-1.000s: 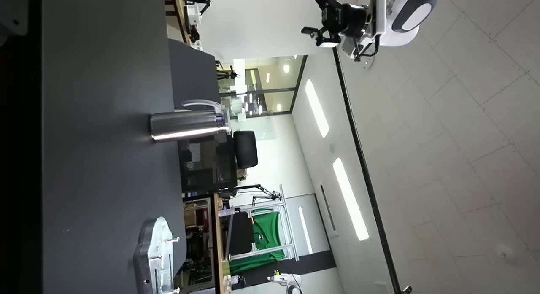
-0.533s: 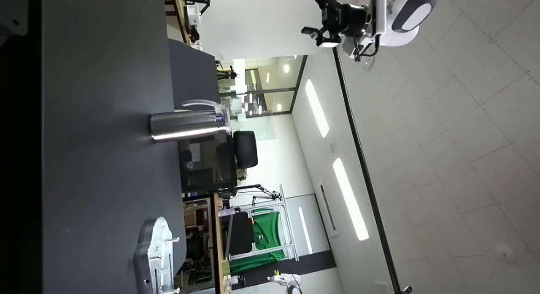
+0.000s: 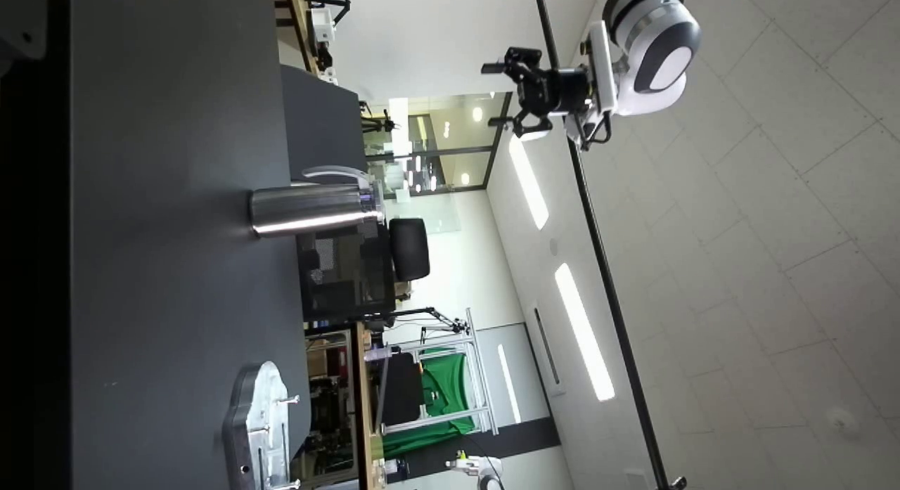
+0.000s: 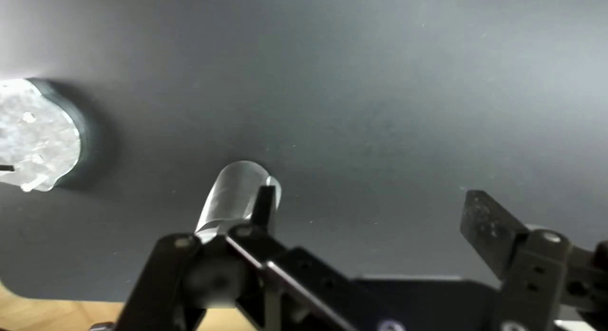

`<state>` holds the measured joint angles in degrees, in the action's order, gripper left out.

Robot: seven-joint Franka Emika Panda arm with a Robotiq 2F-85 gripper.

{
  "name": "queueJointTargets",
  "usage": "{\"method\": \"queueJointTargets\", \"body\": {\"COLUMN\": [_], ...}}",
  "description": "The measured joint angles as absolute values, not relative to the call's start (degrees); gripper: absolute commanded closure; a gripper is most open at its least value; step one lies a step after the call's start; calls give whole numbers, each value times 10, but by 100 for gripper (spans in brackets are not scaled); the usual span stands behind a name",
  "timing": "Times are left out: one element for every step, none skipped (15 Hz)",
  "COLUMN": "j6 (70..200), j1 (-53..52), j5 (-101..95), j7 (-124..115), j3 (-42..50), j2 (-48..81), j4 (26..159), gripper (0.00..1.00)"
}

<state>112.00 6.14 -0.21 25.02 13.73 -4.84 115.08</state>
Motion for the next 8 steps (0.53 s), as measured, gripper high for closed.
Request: {"method": "queueJointTargets", "body": {"j6": [1148, 1177, 1202, 1223, 1237, 1244, 1247, 1247], "j1": [71, 80, 88, 97, 105, 113, 121, 131], "j5": [-1, 0, 3, 6, 11, 14, 15, 15], "j7": [250, 250, 250, 248, 246, 243, 239, 235], "j3": [140, 141, 141, 140, 139, 138, 136, 133], "j2": [-17, 16, 49, 84, 117, 151, 182, 212], "j4": [1129, 1106, 1081, 1052, 1024, 992, 961, 930], "gripper": [25, 33, 40, 47, 55, 61, 69, 75]}}
